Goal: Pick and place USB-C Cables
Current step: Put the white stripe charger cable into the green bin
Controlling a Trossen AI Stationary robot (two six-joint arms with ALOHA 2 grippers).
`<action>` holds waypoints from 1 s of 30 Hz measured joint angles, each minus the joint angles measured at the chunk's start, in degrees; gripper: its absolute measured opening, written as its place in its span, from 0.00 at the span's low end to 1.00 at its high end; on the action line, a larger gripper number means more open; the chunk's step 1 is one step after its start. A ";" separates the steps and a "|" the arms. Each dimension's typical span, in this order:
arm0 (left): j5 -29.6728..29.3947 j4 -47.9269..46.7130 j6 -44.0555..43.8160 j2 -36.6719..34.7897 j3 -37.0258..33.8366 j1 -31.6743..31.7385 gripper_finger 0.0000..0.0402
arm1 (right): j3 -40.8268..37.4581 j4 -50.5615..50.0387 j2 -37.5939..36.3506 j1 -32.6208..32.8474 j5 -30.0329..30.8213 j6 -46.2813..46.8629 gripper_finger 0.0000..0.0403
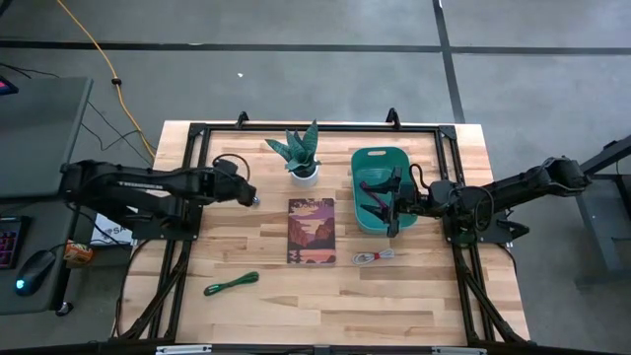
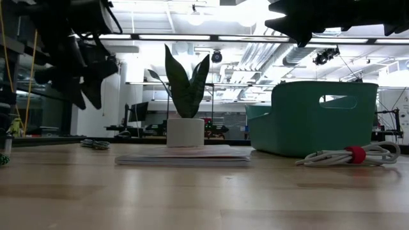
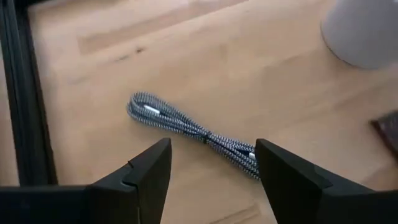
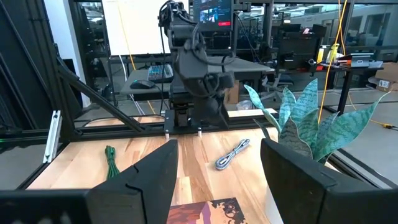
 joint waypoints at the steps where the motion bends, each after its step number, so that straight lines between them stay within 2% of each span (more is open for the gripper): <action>1: -0.38 0.03 -3.29 0.62 -0.09 -0.23 0.53 | 0.00 0.00 0.00 0.01 0.00 0.00 0.55; 6: -7.84 4.65 -20.14 3.14 -3.52 -2.19 0.53 | 0.00 0.01 0.00 0.00 0.00 0.20 0.55; 14: -8.40 23.69 -34.21 8.89 -13.62 -2.61 0.53 | 0.00 -0.01 0.00 -0.01 0.00 0.22 0.55; 19: -8.60 25.92 -38.23 12.64 -15.02 -1.37 0.53 | 0.00 0.01 0.00 -0.01 0.00 0.22 0.55; 30: -8.79 31.18 -37.13 19.85 -14.01 4.07 0.53 | 0.00 0.03 0.00 -0.01 0.00 1.53 0.55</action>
